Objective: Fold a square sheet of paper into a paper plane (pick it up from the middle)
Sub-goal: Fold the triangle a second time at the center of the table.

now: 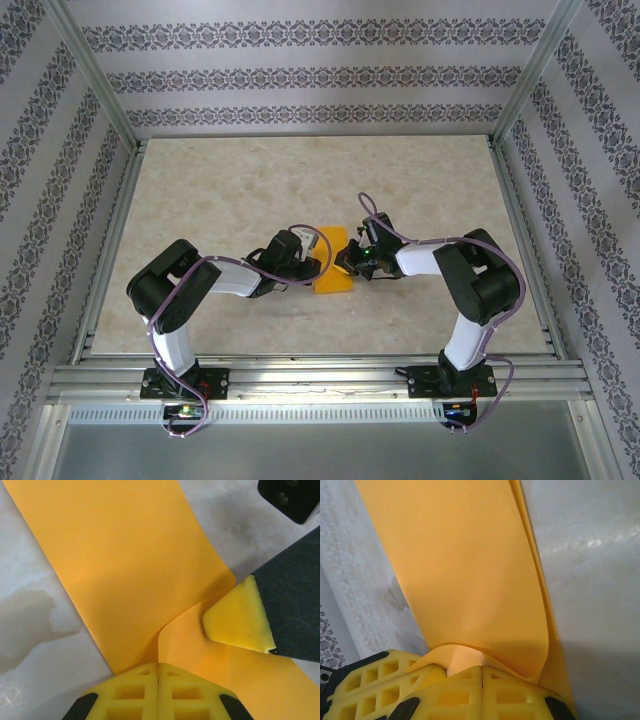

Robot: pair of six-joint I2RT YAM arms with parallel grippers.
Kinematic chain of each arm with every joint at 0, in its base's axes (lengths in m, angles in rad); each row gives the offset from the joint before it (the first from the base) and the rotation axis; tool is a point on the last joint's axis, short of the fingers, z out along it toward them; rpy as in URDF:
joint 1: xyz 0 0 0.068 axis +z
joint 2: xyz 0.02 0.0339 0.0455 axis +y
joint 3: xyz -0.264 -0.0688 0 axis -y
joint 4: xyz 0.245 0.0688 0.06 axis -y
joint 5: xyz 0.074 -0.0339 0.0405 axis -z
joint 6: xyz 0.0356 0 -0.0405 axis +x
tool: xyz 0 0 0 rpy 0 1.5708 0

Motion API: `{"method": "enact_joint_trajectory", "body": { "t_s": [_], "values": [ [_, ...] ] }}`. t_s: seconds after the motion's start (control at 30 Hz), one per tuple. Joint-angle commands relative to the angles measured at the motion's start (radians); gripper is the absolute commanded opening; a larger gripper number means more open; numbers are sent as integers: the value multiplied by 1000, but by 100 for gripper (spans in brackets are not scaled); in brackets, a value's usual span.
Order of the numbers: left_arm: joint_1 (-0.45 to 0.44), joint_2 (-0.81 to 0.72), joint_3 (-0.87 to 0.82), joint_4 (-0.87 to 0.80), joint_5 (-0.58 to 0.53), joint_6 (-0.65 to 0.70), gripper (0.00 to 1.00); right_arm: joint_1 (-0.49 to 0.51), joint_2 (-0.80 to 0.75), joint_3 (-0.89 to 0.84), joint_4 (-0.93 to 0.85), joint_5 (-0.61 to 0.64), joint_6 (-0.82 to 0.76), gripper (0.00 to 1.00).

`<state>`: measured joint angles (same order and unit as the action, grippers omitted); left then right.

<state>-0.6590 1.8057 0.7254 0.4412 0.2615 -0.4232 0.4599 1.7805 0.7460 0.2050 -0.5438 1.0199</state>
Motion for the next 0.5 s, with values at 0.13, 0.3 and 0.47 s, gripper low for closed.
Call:
{"method": "enact_joint_trajectory", "body": {
  "t_s": [0.13, 0.3, 0.47],
  "values": [
    [12, 27, 11, -85, 9, 25, 0, -31, -37, 60, -65, -38, -25, 0],
    [12, 25, 14, -90, 12, 28, 0, -67, 9, 45, -56, -22, -46, 0],
    [11, 27, 15, -91, 13, 28, 0, -72, 51, 21, -101, 20, -61, 0]
  ]
}}
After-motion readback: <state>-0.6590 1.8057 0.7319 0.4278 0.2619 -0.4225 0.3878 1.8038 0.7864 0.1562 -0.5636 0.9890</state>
